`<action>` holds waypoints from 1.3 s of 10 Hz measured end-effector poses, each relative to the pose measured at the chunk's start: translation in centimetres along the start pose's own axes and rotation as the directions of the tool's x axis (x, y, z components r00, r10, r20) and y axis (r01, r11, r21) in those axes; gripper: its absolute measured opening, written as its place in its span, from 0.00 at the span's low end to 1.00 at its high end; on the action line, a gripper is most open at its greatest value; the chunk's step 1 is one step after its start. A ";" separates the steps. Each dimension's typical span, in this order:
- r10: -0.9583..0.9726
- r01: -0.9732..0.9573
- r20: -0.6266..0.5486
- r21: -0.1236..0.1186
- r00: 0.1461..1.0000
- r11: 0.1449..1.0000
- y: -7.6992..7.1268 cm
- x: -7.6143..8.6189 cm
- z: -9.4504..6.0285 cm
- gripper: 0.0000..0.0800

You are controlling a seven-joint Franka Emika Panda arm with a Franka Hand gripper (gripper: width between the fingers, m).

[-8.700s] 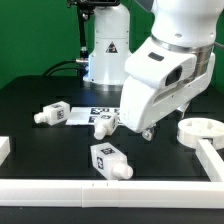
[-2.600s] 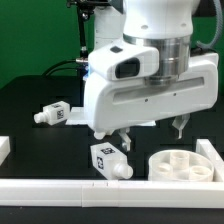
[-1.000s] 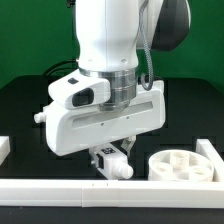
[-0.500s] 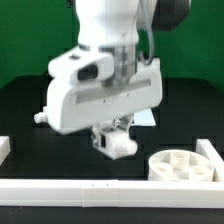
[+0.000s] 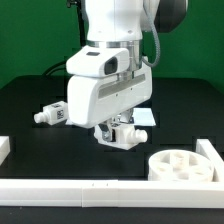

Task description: Assemble stool

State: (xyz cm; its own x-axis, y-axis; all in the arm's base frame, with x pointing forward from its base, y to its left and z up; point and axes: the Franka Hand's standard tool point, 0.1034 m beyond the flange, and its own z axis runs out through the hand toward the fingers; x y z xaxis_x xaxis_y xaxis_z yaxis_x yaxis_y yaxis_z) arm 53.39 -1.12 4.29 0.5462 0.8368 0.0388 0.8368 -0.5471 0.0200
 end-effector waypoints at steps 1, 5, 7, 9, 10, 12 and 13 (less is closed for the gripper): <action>-0.066 0.066 0.004 -0.002 0.998 0.998 -0.2 0.2 0.0 0.41; -0.616 0.613 -0.009 -0.088 0.788 0.785 -7.9 4.4 -1.6 0.41; -0.698 0.697 0.007 -0.067 0.716 0.714 -7.9 3.7 -1.2 0.41; -0.797 0.796 0.024 -0.062 0.604 0.602 -8.2 3.7 -1.0 0.41; -0.898 0.898 0.035 -0.055 0.439 0.437 -9.2 4.1 -0.6 0.41; -0.990 0.991 0.053 -0.031 0.128 0.126 -10.9 4.2 -0.3 0.41; -0.989 0.990 0.031 -0.003 0.142 0.142 -9.2 1.7 -0.4 0.41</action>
Offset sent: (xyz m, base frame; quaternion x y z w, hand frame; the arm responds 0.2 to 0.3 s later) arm -0.0513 0.0711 0.0346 -0.0204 0.0273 -0.2848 0.9580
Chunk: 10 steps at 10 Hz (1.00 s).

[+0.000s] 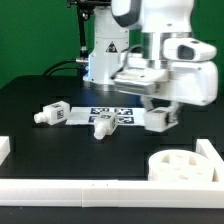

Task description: Assemble stool

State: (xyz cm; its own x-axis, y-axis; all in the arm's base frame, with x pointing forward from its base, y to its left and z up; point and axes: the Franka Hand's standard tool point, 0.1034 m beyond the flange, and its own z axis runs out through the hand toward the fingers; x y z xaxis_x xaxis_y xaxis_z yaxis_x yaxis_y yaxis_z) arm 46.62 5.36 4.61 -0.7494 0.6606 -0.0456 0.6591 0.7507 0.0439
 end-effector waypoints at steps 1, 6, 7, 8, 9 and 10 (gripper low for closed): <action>-0.029 0.029 0.007 -0.005 1.000 1.000 -0.2 -0.4 -0.1 0.41; -0.331 0.330 -0.026 -0.021 0.943 0.944 -0.6 2.4 2.9 0.41; -0.361 0.360 -0.028 -0.033 0.932 0.933 0.2 3.3 3.4 0.41; -0.356 0.355 -0.026 -0.040 0.934 0.934 0.6 3.4 3.4 0.41; -0.350 0.349 -0.022 -0.049 0.936 0.936 0.8 3.5 3.3 0.41; -0.349 0.348 -0.022 -0.049 0.937 0.936 0.8 3.4 3.3 0.41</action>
Offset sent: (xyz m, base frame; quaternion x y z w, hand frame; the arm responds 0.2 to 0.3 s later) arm -0.0199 0.0094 -0.0263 -0.0457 0.0251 -0.1887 0.9806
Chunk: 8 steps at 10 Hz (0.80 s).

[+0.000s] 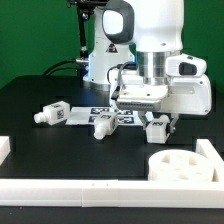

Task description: Assemble stool

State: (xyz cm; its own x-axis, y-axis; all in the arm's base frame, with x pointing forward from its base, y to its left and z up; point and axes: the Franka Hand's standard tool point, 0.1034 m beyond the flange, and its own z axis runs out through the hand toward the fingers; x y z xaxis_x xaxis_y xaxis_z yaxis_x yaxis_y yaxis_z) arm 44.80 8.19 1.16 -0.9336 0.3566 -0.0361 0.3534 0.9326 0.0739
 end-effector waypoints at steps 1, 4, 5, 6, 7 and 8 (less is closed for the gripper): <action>0.003 -0.003 0.000 0.000 1.000 1.000 0.0 0.0 0.0 0.41; 0.138 -0.138 0.032 0.013 0.990 0.990 -0.3 -1.3 -1.7 0.69; 0.203 -0.203 0.070 -0.001 0.977 0.979 0.3 -2.2 -3.4 0.78; 0.256 -0.256 0.085 -0.013 0.963 0.967 0.7 -2.7 -4.2 0.78; 0.390 -0.389 0.093 -0.033 0.916 0.921 1.0 -3.5 -4.8 0.81; 0.527 -0.523 0.088 -0.057 0.846 0.850 1.4 -4.3 -4.9 0.81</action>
Offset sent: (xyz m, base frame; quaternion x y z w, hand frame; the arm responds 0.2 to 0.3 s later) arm 0.0100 -0.0205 0.0461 0.0202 -0.0463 0.0854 0.9951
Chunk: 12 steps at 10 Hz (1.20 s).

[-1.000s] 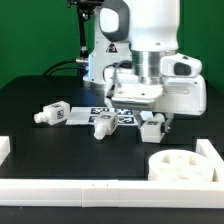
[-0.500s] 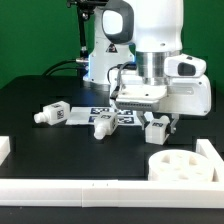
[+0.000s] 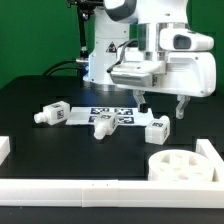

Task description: Assemble stool

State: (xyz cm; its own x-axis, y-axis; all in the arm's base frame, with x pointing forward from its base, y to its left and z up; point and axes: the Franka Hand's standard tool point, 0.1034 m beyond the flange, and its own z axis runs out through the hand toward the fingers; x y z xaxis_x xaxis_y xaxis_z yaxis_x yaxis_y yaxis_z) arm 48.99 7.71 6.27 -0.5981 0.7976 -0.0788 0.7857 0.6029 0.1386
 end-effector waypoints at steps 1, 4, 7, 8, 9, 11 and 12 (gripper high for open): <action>0.160 -0.160 -0.006 -0.018 0.987 0.987 1.0 0.3 0.2 0.81; 0.564 -0.565 -0.032 -0.064 0.825 0.823 4.3 0.1 -1.0 0.81; 0.711 -0.713 -0.051 -0.044 0.701 0.700 4.2 0.4 -0.7 0.81; 0.770 -0.772 -0.056 -0.039 0.636 0.635 4.3 0.4 -0.8 0.81; 0.853 -0.855 -0.062 -0.035 0.518 0.517 4.5 0.5 -0.9 0.81; 0.958 -0.961 -0.075 -0.021 0.277 0.276 4.2 -0.1 -0.8 0.81; 0.995 -0.997 -0.077 0.003 0.071 0.071 3.9 0.0 -0.7 0.81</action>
Offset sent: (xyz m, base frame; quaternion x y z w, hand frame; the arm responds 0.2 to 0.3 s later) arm 0.0261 -0.0076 0.0111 -0.0176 -0.0584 0.3613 0.9305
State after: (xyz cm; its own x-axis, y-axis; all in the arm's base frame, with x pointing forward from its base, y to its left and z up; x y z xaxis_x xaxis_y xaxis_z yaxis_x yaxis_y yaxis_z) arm 51.94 10.03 7.48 0.7271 0.6542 0.2081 0.6528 -0.7527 0.0855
